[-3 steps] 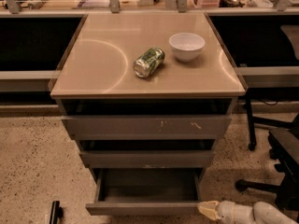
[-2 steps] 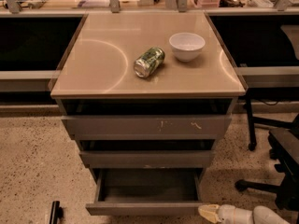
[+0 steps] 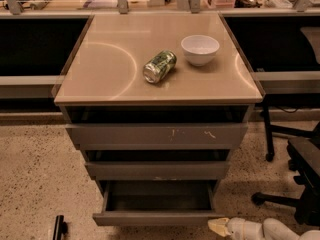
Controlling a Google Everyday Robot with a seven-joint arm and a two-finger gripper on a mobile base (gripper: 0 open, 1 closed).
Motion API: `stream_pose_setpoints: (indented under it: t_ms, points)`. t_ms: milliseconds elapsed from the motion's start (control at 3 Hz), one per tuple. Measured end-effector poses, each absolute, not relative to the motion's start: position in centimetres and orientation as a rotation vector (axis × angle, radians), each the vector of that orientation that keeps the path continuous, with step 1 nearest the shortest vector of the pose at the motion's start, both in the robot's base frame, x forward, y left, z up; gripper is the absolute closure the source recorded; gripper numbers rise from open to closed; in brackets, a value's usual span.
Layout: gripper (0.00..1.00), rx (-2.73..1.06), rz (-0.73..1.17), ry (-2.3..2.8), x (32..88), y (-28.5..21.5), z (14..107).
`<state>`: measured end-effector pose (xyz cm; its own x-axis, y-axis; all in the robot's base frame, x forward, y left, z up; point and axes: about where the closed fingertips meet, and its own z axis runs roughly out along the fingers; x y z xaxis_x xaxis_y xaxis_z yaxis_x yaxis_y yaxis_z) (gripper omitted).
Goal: Close bottom drawer
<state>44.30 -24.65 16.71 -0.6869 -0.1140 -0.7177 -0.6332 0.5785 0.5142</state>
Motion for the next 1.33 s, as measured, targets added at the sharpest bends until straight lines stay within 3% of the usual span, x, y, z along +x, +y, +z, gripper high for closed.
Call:
stream_pose_setpoints:
  t_ms: [1333]
  points:
    - [1.00, -0.642, 0.896, 2.088, 54.1, -24.2, 17.5]
